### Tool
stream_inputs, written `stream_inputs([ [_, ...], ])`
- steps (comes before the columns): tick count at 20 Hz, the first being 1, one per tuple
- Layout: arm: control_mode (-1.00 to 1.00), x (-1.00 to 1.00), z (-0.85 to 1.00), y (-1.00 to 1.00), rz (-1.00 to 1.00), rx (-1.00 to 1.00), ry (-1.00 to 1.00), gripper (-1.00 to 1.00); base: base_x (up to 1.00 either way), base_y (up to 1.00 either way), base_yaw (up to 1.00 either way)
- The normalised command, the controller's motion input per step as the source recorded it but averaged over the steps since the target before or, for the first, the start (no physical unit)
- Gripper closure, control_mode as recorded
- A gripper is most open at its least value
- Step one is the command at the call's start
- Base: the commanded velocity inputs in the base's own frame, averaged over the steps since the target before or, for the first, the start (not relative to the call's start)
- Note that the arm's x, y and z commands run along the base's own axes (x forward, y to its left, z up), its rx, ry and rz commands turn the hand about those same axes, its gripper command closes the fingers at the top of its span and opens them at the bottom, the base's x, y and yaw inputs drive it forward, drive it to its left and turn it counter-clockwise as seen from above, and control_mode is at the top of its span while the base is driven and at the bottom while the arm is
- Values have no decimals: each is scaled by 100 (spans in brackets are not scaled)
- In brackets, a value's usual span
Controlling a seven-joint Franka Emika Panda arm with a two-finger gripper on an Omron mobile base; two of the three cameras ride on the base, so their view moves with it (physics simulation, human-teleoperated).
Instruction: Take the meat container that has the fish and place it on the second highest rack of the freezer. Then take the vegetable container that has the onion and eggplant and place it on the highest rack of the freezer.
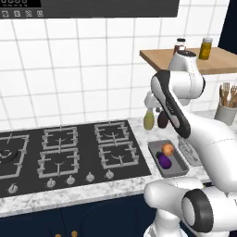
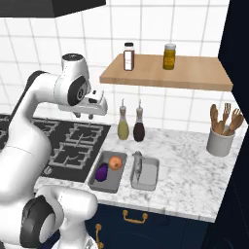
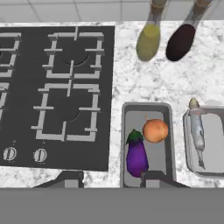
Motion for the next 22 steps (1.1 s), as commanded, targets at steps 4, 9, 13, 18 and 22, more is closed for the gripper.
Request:
stream_inputs([
  [4, -100, -47, -41, -59, -14, 18, 0, -100, 0, 0, 0],
  [9, -100, -24, -99, -100, -63, 24, 23, -100, 0, 0, 0],
  [13, -100, -31, -100, -76, -68, 17, 37, -100, 0, 0, 0],
  [18, -100, -41, -65, -2, -39, 13, 20, -100, 0, 0, 0],
  [22, -100, -41, -94, 45, 0, -9, 8, -100, 0, 0, 0],
])
